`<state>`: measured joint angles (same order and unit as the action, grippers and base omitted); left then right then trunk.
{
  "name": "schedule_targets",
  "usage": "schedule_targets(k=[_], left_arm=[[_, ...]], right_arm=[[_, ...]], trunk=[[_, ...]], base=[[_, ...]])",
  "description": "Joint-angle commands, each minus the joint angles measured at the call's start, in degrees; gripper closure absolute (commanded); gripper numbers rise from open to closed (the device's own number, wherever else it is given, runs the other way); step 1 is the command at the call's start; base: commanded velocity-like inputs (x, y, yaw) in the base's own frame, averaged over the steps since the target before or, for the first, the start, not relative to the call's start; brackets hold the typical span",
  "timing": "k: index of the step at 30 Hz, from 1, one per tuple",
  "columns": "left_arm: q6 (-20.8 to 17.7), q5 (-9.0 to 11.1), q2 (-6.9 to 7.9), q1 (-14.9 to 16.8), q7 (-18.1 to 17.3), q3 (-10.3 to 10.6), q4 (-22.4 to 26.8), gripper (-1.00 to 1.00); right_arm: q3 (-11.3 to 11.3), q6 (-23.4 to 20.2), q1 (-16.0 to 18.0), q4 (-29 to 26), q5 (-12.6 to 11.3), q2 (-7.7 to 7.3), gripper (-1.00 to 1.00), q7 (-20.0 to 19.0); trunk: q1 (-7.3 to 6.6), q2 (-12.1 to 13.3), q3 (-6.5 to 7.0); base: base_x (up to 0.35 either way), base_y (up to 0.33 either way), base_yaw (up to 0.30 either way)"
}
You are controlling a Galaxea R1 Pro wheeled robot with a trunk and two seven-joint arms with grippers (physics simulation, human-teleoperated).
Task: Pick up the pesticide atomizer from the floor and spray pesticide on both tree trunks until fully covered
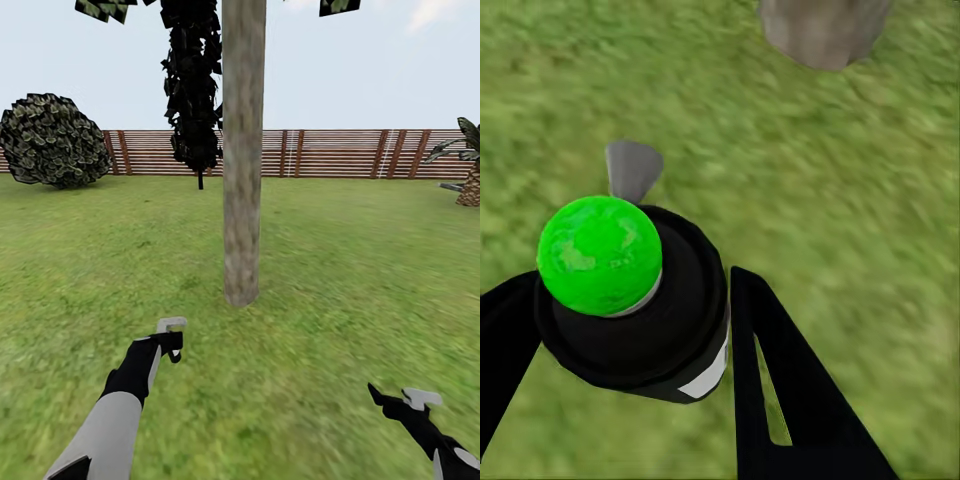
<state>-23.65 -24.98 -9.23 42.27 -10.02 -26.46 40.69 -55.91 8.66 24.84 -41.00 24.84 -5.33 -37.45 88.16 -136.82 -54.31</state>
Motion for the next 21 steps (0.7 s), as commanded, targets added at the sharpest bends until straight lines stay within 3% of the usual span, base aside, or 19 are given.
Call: schedule_targets(k=[1,3,9,11,15,17,20,21], left_arm=[[0.00,0.02,0.00,0.00,0.00,0.00,0.00,1.00],[0.01,0.02,0.00,0.00,0.00,0.00,0.00,1.00],[-0.06,0.08,-0.06,0.00,0.00,0.05,-0.74,1.00],[-0.10,0.05,0.00,0.02,0.00,0.21,-3.64,1.00],[-1.54,-0.06,0.07,0.14,0.00,1.32,-6.27,1.00],[-5.55,-0.18,0.13,0.16,0.02,2.34,-6.55,1.00],[-11.99,-0.27,0.17,0.23,0.01,5.48,-6.53,1.00],[-12.42,-0.26,0.17,0.24,0.01,5.98,-6.52,1.00]], right_arm=[[-0.02,-0.01,0.01,0.95,-0.07,-0.07,-1.00,0.00],[-0.10,-0.02,0.00,3.63,-0.13,-0.22,-1.00,0.00],[-0.07,-0.86,0.03,4.40,-1.67,-0.35,-1.00,-0.05],[0.19,-7.01,0.03,2.28,-1.88,-0.42,-1.00,-0.07],[0.37,-23.72,0.03,-1.91,-1.97,-0.46,-1.00,-0.14],[0.44,-27.44,0.02,-2.94,-1.98,-0.54,-1.00,-0.11],[0.55,-29.48,0.03,-6.47,-1.98,-0.46,-1.00,-0.37],[0.57,-29.59,0.03,-6.96,-1.98,-0.44,-1.00,-0.43]], trunk=[[0.00,0.00,0.00],[0.00,0.00,0.00],[0.00,0.00,0.00],[0.00,0.00,0.00],[0.00,0.00,0.00],[0.00,0.00,0.00],[0.00,0.00,0.00],[0.00,0.00,0.00]], base=[[0.331,0.000,0.000],[0.331,0.000,0.000],[0.331,0.000,0.000],[0.331,0.000,0.000],[0.331,0.000,0.000],[0.331,0.000,0.000],[0.331,0.000,0.000],[0.330,0.000,0.000]])
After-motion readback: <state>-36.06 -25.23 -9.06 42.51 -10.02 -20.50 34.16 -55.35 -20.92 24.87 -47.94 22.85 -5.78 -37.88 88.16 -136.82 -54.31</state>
